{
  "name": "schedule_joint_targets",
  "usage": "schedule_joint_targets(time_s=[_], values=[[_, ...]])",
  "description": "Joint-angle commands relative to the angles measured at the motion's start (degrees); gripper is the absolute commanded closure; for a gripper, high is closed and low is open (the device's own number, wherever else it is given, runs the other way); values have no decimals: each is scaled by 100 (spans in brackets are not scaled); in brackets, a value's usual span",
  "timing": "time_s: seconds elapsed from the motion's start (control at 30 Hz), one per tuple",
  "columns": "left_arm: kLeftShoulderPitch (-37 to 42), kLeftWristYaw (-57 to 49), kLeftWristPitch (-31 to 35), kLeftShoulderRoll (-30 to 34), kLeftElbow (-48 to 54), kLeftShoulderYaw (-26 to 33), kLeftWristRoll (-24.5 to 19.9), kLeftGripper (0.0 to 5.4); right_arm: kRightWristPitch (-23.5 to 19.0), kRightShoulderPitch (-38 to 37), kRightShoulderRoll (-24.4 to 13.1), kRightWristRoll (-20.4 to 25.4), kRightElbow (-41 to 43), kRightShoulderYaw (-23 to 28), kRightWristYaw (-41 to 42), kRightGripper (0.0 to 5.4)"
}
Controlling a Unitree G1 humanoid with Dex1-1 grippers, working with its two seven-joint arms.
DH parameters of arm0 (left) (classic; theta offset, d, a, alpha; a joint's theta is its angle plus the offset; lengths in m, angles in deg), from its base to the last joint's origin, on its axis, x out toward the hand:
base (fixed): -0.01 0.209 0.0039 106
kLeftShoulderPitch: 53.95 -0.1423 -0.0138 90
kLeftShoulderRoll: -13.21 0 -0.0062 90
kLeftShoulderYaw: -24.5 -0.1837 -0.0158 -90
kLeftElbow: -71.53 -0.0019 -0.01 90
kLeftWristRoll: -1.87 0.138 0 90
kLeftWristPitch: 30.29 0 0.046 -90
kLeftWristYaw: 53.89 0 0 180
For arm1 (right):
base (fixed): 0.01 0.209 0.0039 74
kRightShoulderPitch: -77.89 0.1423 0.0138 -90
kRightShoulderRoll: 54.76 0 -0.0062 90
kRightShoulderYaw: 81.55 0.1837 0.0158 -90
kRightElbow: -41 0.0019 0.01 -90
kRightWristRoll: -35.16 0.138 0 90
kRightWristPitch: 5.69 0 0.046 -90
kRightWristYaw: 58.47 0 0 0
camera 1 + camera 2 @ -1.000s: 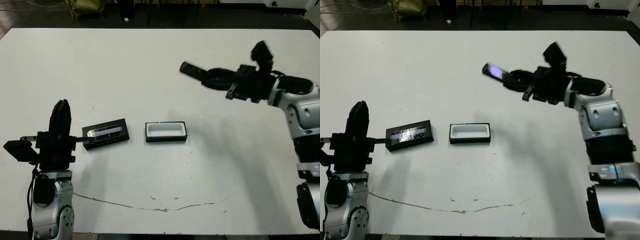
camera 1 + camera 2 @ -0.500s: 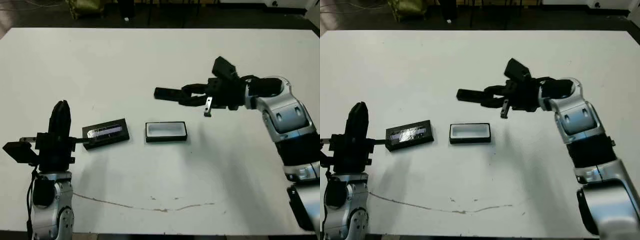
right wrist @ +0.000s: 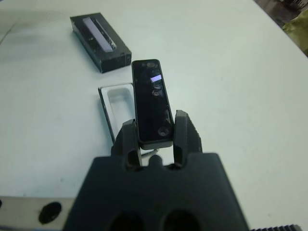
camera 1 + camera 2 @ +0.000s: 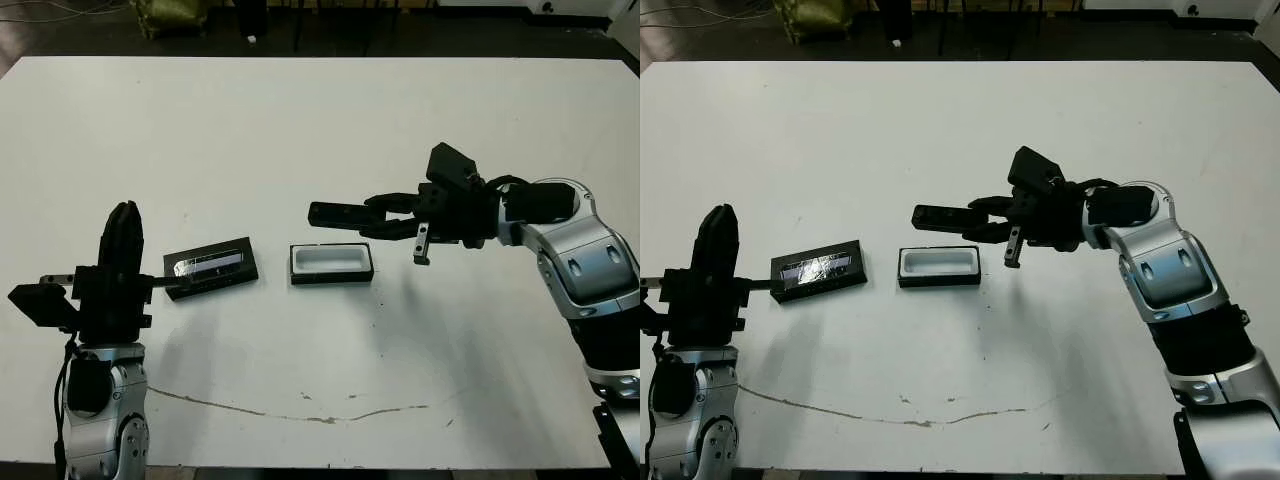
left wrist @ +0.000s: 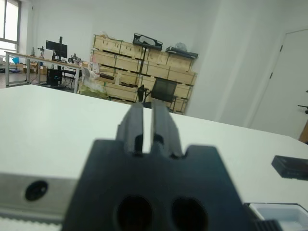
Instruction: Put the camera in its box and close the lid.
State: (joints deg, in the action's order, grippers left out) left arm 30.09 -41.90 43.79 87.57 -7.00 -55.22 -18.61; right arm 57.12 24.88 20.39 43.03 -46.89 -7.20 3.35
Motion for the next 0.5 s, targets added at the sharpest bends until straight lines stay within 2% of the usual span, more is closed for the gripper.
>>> schedule_joint_targets(time_s=[0.03, 0.13, 0.27, 0.4, 0.5], values=[[-91, -17, 127, 3, -59, 9, -56, 540, 33, 116, -130, -142, -224, -211, 153, 530], [-75, 32, 75, 26, -136, 26, -83, 540, 197, 238, -136, -294, -428, -345, 219, 530], [-135, -84, 141, 18, -23, -2, 40, 540, 279, 404, -35, -342, -773, -491, 366, 530], [-78, 67, 52, 34, -156, 21, -100, 540, 468, 483, 74, -283, -1090, -534, 553, 530], [-103, -20, 119, 11, -97, 20, -47, 540, 701, 515, 125, -324, -1255, -580, 689, 530]])
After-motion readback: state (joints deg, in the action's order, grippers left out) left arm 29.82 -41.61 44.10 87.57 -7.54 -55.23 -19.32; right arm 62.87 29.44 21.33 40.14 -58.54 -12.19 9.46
